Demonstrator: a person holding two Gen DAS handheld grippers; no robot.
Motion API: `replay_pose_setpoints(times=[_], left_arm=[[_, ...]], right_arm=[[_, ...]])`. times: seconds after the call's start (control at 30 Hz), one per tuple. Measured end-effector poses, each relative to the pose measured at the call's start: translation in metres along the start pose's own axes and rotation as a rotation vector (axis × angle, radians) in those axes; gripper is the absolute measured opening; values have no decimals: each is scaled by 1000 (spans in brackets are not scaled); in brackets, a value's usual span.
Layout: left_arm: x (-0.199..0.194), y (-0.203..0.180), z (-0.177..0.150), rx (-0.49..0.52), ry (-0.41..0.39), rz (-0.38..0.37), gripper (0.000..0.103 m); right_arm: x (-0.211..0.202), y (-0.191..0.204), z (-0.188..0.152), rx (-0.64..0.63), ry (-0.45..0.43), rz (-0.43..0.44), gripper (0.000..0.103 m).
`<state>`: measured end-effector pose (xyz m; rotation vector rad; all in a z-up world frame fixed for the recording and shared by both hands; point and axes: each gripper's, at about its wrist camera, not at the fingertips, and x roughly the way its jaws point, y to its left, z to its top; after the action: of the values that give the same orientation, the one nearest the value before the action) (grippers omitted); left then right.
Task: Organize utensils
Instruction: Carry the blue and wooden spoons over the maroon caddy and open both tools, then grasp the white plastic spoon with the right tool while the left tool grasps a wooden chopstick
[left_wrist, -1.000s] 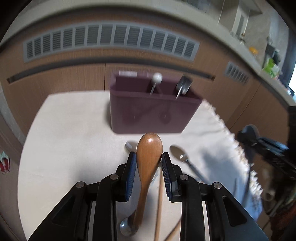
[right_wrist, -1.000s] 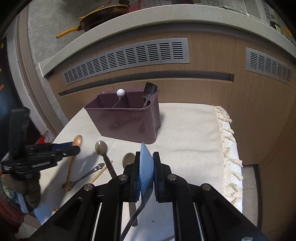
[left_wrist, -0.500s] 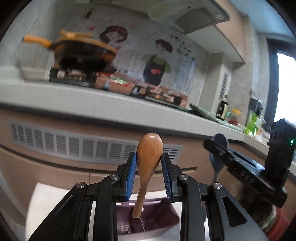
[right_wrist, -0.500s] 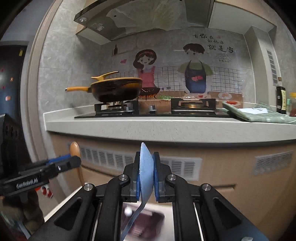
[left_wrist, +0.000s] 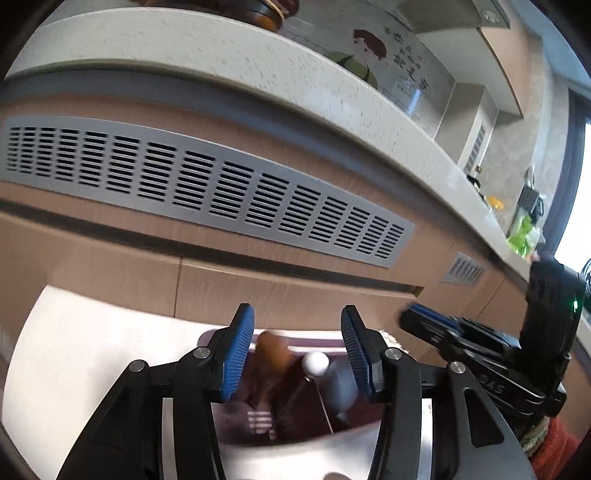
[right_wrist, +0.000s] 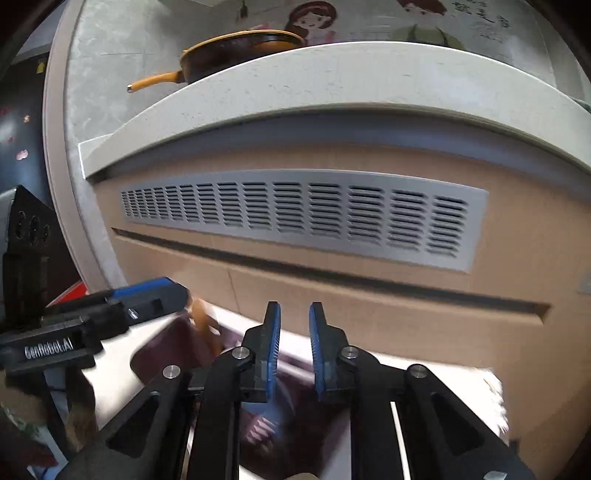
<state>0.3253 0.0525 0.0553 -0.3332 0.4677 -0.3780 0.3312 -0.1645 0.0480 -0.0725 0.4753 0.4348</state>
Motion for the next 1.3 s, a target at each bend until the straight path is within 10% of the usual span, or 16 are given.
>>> replay_pose_setpoints(times=[0.2,0.7,0.93,1.3], left_arm=[[-42,-15,-21,43,54,93,50],[-105,-3,-150,-5,348,179,50],[-118,14,-159,-52,356,228,50],[-108,14,-163,-31,418,200,50]], right_arm=[[-68,-8,-32,8,128,-47,21],[-169,-12,-234,341,465,-67,21],[-135,-25,-231,564,431,-59,24],[-98,43,-210,196,443,-172,11]])
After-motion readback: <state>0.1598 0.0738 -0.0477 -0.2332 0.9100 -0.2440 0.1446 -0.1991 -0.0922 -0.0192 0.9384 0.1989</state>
